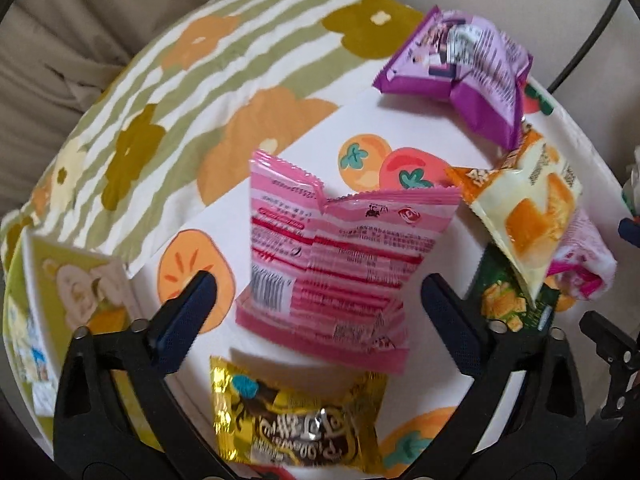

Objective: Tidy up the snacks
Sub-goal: 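Grasp the pink wafer bag with the left tool while the right tool grasps the pink-white bag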

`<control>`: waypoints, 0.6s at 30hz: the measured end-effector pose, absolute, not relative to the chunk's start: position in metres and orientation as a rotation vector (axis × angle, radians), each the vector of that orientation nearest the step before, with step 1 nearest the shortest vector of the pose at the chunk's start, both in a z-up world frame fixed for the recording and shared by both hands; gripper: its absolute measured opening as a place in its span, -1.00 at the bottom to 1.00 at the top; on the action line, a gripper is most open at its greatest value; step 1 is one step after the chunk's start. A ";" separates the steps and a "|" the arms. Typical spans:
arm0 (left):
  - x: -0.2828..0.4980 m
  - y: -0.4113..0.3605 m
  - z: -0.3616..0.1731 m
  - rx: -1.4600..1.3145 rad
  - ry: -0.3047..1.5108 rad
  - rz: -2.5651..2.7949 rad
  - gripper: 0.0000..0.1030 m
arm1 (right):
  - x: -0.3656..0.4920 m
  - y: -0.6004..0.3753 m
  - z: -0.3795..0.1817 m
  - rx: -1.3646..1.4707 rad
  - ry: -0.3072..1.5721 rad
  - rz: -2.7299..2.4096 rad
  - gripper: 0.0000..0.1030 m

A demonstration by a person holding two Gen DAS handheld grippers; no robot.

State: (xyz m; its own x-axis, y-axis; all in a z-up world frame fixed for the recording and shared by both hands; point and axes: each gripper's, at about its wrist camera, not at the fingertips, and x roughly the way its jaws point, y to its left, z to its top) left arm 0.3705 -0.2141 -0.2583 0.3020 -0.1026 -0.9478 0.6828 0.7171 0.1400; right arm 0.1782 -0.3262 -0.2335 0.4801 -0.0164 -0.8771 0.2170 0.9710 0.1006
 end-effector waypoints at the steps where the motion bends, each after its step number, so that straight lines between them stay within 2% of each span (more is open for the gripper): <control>1: 0.374 -0.216 -0.263 0.596 1.171 -0.566 0.77 | 0.180 -0.325 -0.236 0.201 1.064 -0.149 0.83; 2: 0.376 -0.218 -0.267 0.596 1.179 -0.568 0.68 | 0.182 -0.325 -0.239 0.193 1.066 -0.148 0.83; 8: 0.382 -0.220 -0.281 0.596 1.209 -0.567 0.39 | 0.186 -0.327 -0.254 0.199 1.083 -0.162 0.82; 12: 0.381 -0.220 -0.281 0.590 1.198 -0.560 0.31 | 0.189 -0.333 -0.260 0.219 1.106 -0.172 0.81; 18: 0.376 -0.221 -0.277 0.555 1.198 -0.548 0.25 | 0.194 -0.339 -0.265 0.215 1.126 -0.162 0.64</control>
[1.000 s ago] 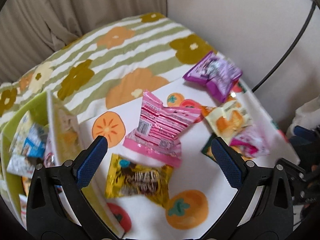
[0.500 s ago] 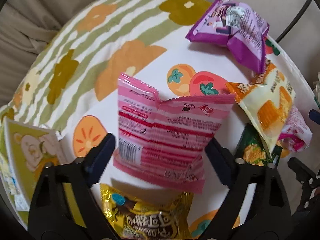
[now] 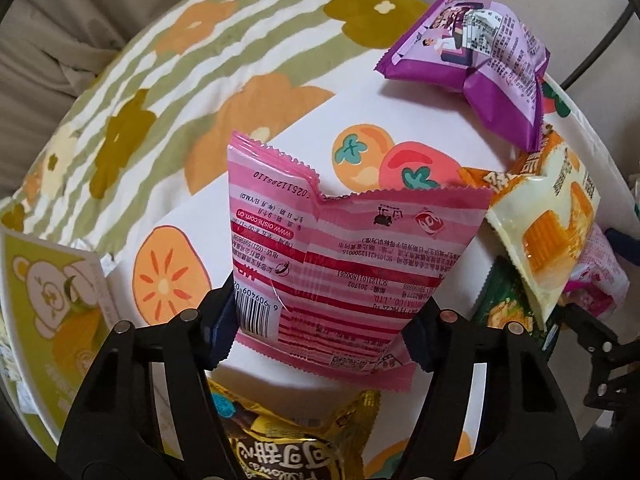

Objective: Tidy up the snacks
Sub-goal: 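Grasp the pink wafer bag with the left tool while the right tool grasps the pink-white bag, then carry both pink bags over the box and open both tools to drop them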

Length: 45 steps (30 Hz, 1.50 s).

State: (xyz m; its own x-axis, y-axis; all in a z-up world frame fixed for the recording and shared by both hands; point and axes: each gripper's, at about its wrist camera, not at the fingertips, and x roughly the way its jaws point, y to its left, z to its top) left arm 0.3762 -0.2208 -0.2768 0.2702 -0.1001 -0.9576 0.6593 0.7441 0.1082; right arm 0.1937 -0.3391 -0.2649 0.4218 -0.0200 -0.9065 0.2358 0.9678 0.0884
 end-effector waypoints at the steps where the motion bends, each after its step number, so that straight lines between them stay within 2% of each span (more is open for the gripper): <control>1: 0.375 -0.221 -0.276 0.551 1.197 -0.547 0.25 | 0.195 -0.338 -0.266 0.205 1.129 -0.162 0.61; 8: 0.370 -0.220 -0.266 0.510 1.179 -0.526 0.25 | 0.197 -0.337 -0.271 0.151 1.143 -0.172 0.34; 10: 0.368 -0.219 -0.261 0.493 1.175 -0.522 0.25 | 0.195 -0.336 -0.272 0.132 1.140 -0.170 0.15; 13: 0.365 -0.217 -0.254 0.472 1.165 -0.518 0.24 | 0.192 -0.337 -0.270 0.123 1.133 -0.168 -0.03; 16: 0.358 -0.217 -0.245 0.458 1.153 -0.509 0.24 | 0.187 -0.340 -0.267 0.145 1.122 -0.168 -0.09; 23: 0.343 -0.207 -0.214 0.412 1.107 -0.486 0.24 | 0.174 -0.335 -0.252 0.150 1.106 -0.124 -0.11; 34: 0.323 -0.166 -0.135 0.284 0.987 -0.411 0.24 | 0.183 -0.316 -0.176 0.075 0.971 -0.010 -0.12; 45: 0.318 -0.054 -0.078 0.152 0.909 -0.234 0.25 | 0.229 -0.236 -0.102 -0.013 0.833 0.227 -0.12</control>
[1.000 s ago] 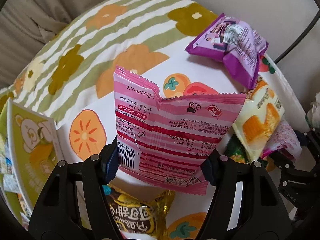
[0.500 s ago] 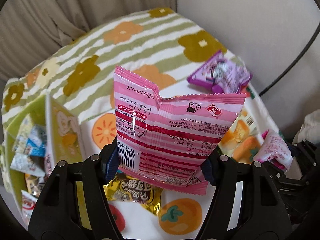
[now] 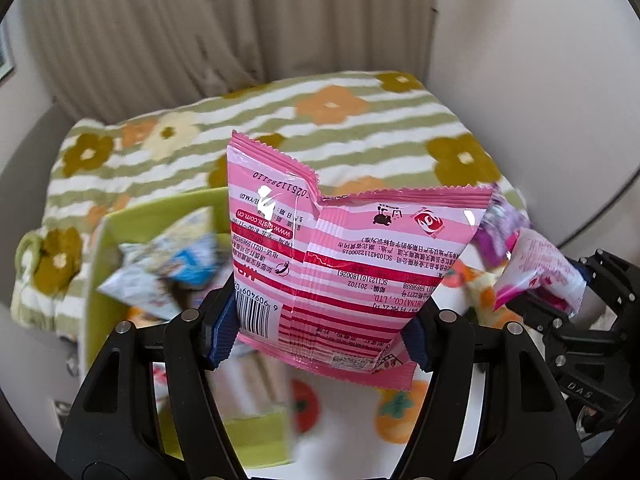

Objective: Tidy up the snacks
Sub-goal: 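Carry both pink bags over the box and open both tools to drop them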

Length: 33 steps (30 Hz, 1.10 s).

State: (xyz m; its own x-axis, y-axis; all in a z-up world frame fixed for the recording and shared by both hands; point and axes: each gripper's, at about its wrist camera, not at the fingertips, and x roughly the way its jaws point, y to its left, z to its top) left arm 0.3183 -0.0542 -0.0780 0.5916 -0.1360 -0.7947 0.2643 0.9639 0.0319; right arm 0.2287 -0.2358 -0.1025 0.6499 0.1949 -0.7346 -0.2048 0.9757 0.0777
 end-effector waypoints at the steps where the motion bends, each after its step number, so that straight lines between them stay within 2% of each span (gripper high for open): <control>1: 0.320 -0.041 -0.075 0.141 0.908 -0.218 0.25 | 0.233 -0.223 -0.097 -0.014 0.823 0.251 -0.12; 8: 0.324 0.054 -0.066 0.099 0.929 -0.127 0.25 | 0.257 -0.138 -0.075 -0.018 0.788 0.368 -0.12; 15: 0.337 0.122 -0.092 0.083 1.023 -0.139 0.25 | 0.277 -0.070 -0.081 0.015 0.824 0.410 -0.11; 16: 0.341 0.127 -0.098 0.086 1.037 -0.156 0.31 | 0.277 -0.063 -0.081 0.020 0.832 0.407 -0.12; 18: 0.345 0.135 -0.109 0.100 1.049 -0.177 0.65 | 0.282 -0.051 -0.088 0.026 0.854 0.391 -0.11; 19: 0.346 0.137 -0.112 0.108 1.049 -0.180 0.97 | 0.283 -0.045 -0.091 0.025 0.864 0.377 -0.11; 33: 0.339 0.198 -0.119 0.024 1.017 -0.249 0.99 | 0.277 -0.001 -0.125 0.078 0.983 0.281 -0.11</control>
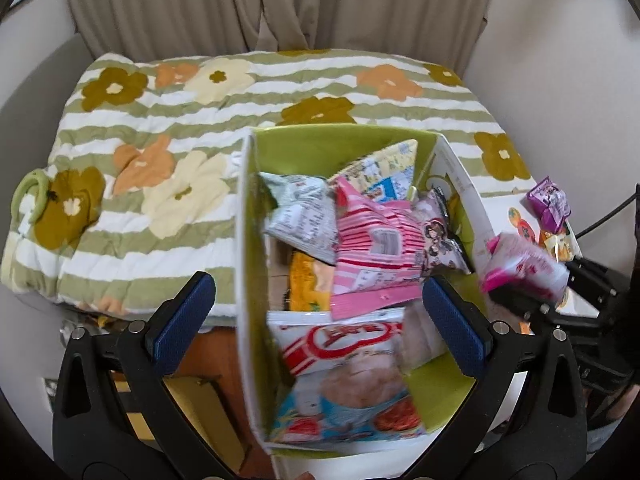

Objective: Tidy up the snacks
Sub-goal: 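Carry both pink bags over the box and open both tools to drop them, then withdraw both tools from the box toward the yellow and green packs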

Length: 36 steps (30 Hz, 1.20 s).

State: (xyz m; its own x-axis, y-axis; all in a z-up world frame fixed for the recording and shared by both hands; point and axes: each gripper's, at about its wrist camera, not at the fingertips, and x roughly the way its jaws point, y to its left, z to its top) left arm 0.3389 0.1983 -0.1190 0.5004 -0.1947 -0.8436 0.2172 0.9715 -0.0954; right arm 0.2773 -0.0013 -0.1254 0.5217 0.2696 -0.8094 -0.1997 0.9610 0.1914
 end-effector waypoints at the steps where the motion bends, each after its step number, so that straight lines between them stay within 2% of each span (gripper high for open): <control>1: 0.338 0.202 -0.119 0.022 1.016 -0.248 0.99 | 0.276 0.003 -0.127 0.082 0.986 0.290 -0.10; 5: 0.338 0.216 -0.121 0.009 1.015 -0.246 0.99 | 0.274 0.022 -0.131 0.076 1.003 0.305 -0.08; 6: 0.338 0.219 -0.122 0.007 1.016 -0.243 0.99 | 0.272 0.026 -0.132 0.069 1.001 0.309 0.06; 7: 0.337 0.221 -0.123 0.003 1.017 -0.242 0.99 | 0.271 0.028 -0.133 0.065 0.995 0.314 0.43; 9: 0.336 0.224 -0.125 -0.008 1.017 -0.242 0.99 | 0.266 0.028 -0.132 0.062 0.971 0.312 0.95; 10: 0.335 0.225 -0.126 -0.015 1.017 -0.244 0.99 | 0.264 0.027 -0.132 0.059 0.962 0.305 0.98; 22: 0.318 0.219 -0.126 -0.024 1.017 -0.241 0.99 | 0.248 0.014 -0.135 0.033 0.949 0.263 0.98; 36: 0.298 0.152 -0.096 0.014 0.970 -0.383 0.99 | 0.213 -0.029 -0.098 0.048 0.886 0.150 0.98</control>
